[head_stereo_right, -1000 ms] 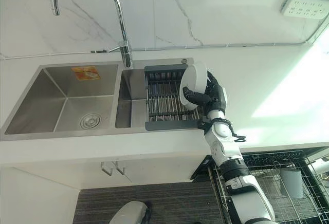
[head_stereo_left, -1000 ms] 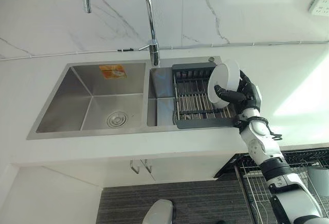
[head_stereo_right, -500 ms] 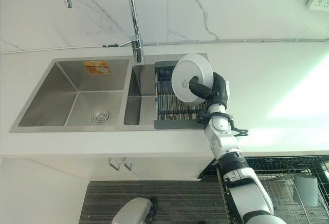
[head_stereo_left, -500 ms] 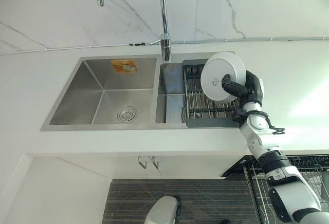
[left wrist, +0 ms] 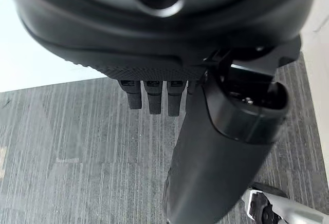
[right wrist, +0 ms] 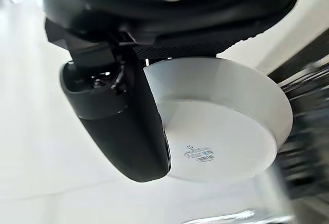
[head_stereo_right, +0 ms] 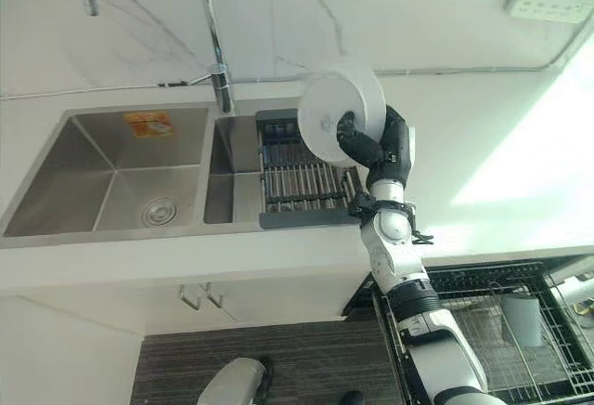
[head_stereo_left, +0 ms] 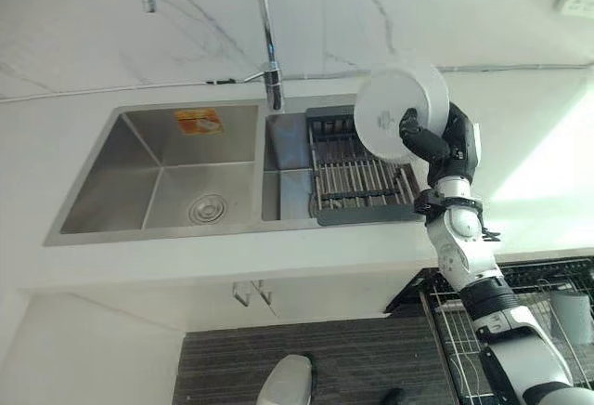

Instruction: Place the dishes in the dishwasher.

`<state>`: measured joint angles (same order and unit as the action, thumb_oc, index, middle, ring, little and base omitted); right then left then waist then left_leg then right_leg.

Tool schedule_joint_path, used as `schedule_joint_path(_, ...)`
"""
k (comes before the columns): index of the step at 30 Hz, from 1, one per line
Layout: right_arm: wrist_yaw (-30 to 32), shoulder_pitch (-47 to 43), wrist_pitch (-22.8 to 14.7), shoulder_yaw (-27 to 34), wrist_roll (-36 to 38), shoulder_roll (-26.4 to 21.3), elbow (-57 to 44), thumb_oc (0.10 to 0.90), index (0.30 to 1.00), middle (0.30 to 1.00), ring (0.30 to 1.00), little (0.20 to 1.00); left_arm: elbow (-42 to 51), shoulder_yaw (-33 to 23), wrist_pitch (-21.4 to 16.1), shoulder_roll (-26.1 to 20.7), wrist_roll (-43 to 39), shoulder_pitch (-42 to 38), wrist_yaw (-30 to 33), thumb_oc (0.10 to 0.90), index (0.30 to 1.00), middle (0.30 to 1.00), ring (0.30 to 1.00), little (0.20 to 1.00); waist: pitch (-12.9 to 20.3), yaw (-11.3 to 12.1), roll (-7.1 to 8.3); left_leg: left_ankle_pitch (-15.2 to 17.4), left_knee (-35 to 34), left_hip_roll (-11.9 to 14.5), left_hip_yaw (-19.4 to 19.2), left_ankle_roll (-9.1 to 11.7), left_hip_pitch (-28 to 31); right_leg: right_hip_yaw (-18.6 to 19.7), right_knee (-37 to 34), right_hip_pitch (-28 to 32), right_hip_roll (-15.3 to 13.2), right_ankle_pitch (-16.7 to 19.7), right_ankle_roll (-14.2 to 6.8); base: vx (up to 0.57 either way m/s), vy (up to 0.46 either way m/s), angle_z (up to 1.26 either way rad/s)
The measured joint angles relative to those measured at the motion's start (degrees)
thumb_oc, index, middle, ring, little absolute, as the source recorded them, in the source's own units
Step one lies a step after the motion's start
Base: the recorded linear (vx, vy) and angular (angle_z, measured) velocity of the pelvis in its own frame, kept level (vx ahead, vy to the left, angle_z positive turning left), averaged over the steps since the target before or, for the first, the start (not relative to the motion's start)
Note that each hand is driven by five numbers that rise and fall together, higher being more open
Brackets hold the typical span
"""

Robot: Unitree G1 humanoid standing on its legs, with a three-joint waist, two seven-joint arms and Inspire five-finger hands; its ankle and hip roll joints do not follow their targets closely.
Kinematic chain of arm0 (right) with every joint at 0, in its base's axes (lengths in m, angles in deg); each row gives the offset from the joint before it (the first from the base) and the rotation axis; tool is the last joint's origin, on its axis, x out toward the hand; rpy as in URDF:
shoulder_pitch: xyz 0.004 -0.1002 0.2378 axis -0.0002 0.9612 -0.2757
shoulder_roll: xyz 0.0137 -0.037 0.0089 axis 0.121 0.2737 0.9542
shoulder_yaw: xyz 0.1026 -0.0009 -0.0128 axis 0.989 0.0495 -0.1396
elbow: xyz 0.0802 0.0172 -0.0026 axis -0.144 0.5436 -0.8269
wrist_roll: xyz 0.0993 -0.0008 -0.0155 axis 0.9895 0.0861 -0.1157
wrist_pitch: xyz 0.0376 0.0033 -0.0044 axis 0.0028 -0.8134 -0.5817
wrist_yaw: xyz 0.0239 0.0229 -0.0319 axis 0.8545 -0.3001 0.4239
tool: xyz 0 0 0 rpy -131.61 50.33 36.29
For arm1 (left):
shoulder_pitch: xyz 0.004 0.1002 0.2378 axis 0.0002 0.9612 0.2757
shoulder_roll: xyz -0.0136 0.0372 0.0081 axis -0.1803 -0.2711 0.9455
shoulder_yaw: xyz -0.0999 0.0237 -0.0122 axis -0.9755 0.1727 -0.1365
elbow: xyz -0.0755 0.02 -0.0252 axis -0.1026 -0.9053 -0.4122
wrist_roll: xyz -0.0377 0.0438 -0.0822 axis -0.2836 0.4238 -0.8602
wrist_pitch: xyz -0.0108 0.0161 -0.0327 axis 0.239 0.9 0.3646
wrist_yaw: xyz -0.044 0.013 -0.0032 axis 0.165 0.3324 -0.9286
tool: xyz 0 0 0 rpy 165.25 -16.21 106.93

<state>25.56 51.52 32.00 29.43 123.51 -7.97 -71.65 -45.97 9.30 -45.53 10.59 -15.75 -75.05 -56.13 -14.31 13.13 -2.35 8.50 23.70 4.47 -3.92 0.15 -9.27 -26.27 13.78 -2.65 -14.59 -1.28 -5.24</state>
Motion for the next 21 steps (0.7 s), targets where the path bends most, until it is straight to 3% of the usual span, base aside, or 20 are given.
schedule_joint_path(5,-1.6,5.2,-1.7,-0.7,5.4,-0.2,-13.3,0.400,0.300,0.300,0.300,0.300,0.0,-0.1,-0.8,0.0,1.1,-1.3,1.4,0.800,0.900,0.900,0.900,0.900,1.1,-4.9,2.20,0.1,-0.4,2.0,-3.2,0.4,0.5,2.7,-1.9,-1.3,1.9,1.0,0.4,-0.09,-0.075,-0.42)
schedule_joint_path(7,-2.4,9.3,-3.3,-0.5,5.7,-1.4,-20.2,0.400,0.300,0.300,0.300,0.300,0.1,0.0,-1.8,0.1,1.1,-1.3,3.3,0.800,0.900,0.900,0.900,0.900,2.0,-8.4,3.36,0.5,-0.8,3.5,-7.2,0.9,2.4,5.6,0.2,-3.0,2.0,1.1,0.6,-0.05,-0.067,-0.89)
schedule_joint_path(13,-0.2,13.6,-4.9,4.2,6.1,-3.4,-21.6,0.400,0.300,0.300,0.300,0.300,0.0,0.1,-2.7,0.2,1.1,-1.5,4.4,0.800,0.900,0.900,0.900,0.900,5.6,-11.6,2.38,1.2,-1.1,4.5,-8.2,2.2,2.5,7.7,-2.7,-4.0,4.4,2.8,1.4,-0.02,-0.022,-0.31)
schedule_joint_path(21,0.8,24.9,-5.3,8.3,4.8,-4.7,-27.2,0.400,0.300,0.300,0.300,0.300,0.0,3.4,-4.1,0.5,1.8,-0.2,5.3,0.800,0.900,0.900,0.900,0.900,6.5,-15.5,2.53,1.0,-2.6,4.3,-13.1,1.1,4.3,11.9,-5.7,-4.5,4.6,3.8,0.5,-0.01,-0.003,-0.29)
